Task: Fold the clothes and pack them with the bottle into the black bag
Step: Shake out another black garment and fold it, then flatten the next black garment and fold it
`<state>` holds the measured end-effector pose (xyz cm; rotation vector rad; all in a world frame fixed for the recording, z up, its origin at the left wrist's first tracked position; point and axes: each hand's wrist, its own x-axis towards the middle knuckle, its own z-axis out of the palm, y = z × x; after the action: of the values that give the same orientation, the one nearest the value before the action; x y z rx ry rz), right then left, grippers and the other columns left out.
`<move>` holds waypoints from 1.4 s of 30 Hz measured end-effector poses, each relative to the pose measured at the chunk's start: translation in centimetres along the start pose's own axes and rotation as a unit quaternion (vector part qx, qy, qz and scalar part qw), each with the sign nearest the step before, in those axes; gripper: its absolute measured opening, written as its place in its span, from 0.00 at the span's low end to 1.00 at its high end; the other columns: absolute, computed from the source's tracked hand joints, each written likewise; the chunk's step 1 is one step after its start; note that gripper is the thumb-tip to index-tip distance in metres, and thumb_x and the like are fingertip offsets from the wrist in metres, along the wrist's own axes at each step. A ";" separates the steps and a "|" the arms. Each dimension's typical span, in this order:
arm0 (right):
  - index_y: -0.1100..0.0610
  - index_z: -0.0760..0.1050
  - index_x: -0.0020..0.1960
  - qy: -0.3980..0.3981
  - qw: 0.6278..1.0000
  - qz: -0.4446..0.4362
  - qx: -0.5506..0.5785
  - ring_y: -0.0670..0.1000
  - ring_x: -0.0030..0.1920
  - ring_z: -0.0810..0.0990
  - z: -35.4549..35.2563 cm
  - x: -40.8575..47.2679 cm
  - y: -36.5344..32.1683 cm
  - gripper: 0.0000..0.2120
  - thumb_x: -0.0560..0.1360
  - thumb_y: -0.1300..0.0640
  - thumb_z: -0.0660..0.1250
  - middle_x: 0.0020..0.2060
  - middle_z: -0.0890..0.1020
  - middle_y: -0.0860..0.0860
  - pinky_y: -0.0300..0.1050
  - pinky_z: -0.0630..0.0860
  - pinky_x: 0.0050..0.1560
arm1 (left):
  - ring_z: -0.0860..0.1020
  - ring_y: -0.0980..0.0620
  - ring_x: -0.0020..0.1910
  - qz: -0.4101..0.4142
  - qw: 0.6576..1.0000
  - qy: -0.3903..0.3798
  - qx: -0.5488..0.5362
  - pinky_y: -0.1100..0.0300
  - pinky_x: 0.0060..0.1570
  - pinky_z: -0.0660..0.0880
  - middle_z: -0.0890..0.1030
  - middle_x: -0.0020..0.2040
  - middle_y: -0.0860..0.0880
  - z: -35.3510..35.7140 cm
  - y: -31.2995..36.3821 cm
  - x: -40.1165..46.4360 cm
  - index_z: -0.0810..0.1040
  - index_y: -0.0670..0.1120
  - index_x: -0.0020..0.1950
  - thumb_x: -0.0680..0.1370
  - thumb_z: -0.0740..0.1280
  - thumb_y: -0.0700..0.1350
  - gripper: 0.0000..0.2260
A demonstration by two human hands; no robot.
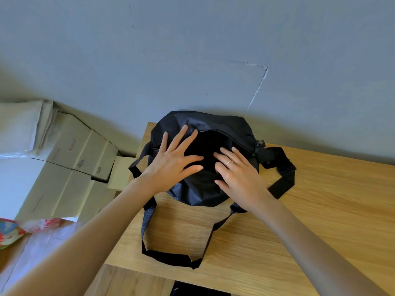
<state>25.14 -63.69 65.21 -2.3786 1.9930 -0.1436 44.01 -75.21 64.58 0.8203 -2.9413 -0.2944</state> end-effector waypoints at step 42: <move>0.52 0.68 0.67 0.040 0.982 0.183 0.021 0.58 0.66 0.73 -5.1 -23.9 20.5 0.35 0.64 0.53 0.78 0.65 0.75 0.55 0.55 0.67 0.64 | 0.49 0.50 0.76 0.133 0.989 -0.038 -0.045 0.40 0.72 0.52 0.63 0.74 0.48 1.8 24.9 13.6 0.69 0.52 0.69 0.77 0.50 0.61 0.25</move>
<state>0.39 -43.61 67.36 -1.9667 2.3936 -0.2684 19.62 -61.06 68.14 0.4075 -3.0332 -0.4443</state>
